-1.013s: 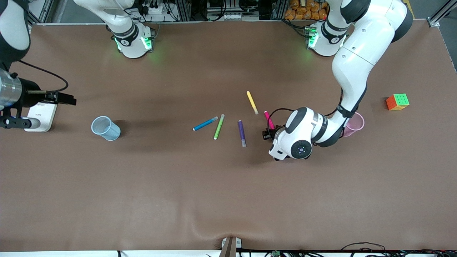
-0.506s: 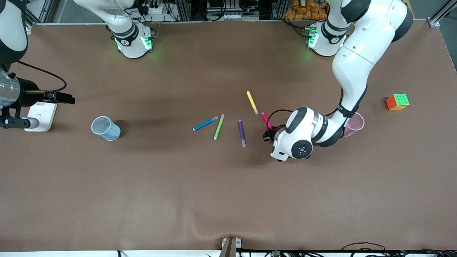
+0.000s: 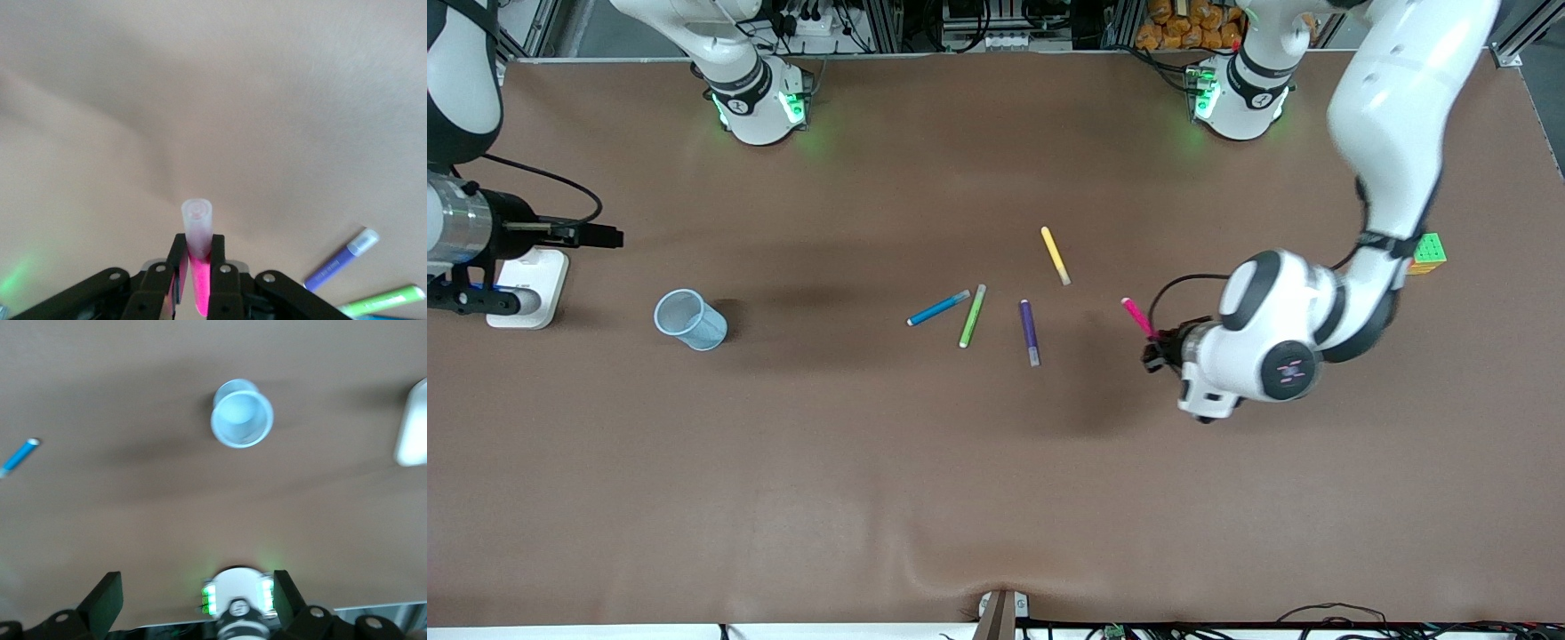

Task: Place pink and blue markers in matching cups
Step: 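Grasp the pink marker with the left gripper and lift it, then carry the pink marker over the pink cup while the right gripper reaches markers, then lower the pink marker into the pink cup while the right gripper grasps blue marker, then release the pink marker and withdraw the left gripper while the right lifts blue marker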

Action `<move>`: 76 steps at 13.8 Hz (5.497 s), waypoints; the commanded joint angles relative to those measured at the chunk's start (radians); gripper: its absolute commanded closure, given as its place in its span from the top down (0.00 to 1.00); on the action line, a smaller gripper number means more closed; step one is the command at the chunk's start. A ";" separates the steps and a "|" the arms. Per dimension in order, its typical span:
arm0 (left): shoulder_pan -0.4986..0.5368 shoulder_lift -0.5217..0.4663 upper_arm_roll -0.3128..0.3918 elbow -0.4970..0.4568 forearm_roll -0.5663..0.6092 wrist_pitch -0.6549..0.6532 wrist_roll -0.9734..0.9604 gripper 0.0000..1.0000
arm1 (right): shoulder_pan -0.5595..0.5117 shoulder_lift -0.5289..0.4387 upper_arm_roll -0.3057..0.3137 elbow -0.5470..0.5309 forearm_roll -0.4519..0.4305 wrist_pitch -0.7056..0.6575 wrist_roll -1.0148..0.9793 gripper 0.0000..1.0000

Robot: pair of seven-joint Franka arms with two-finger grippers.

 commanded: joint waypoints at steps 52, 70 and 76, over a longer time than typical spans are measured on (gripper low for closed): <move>0.370 -0.570 -0.005 -0.779 0.525 0.549 -0.156 0.00 | 0.188 0.513 0.611 -0.318 -0.434 1.047 1.791 0.61; 0.336 -0.464 -0.066 -0.611 0.512 0.416 -0.320 1.00 | 0.209 0.579 0.609 -0.317 -0.462 1.116 1.799 0.31; 0.330 -0.424 -0.087 -0.419 0.326 0.250 -0.317 1.00 | 0.197 0.574 0.614 -0.309 -0.470 1.097 1.802 0.00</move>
